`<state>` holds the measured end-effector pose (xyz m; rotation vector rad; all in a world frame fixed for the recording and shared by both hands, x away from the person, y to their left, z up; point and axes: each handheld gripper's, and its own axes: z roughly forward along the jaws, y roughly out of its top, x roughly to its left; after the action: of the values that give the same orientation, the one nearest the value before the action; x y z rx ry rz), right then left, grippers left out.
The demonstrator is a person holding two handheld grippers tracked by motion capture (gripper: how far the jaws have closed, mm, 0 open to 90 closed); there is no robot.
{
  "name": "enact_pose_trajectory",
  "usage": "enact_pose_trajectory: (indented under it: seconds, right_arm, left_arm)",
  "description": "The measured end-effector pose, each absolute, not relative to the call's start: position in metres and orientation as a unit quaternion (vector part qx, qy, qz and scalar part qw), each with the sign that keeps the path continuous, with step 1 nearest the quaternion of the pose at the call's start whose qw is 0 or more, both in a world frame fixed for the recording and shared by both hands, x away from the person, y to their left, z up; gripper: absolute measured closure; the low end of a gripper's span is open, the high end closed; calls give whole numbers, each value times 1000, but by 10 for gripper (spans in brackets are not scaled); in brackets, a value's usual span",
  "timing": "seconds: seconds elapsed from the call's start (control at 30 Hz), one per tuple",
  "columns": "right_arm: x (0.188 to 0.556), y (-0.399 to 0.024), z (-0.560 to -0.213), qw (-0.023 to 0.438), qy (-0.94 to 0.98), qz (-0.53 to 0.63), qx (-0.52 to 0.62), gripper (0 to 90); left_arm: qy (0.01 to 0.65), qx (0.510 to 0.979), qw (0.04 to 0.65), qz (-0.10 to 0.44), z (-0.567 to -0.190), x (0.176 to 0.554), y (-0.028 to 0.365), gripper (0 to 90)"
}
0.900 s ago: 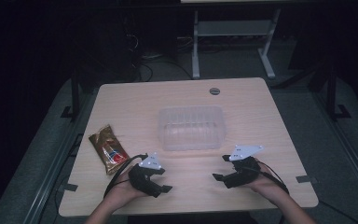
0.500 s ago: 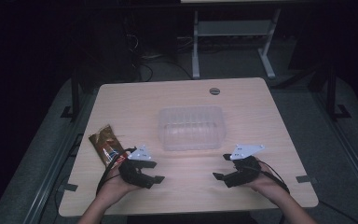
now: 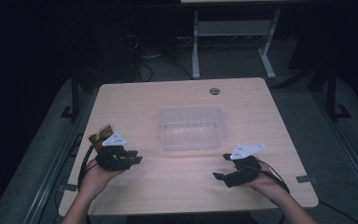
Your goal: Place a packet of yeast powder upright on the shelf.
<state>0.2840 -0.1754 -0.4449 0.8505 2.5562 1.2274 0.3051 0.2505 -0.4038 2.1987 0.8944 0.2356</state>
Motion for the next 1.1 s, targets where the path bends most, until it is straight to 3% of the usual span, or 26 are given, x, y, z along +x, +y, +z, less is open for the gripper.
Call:
enact_pose_trajectory:
  seconds: [0.3,0.67,1.1]
  right_arm:
    - [285,-175,-445,90,860,414,283,182]
    - [285,-175,-445,91,861,414,280,180]
    - [285,-175,-446,91,862,414,279,180]
  left_arm:
    - [383,842,363,111,-394,314,276,891]
    - [438,814,354,146,-398,327,303,898]
    - [484,800,300,188,-419,353,333,899]
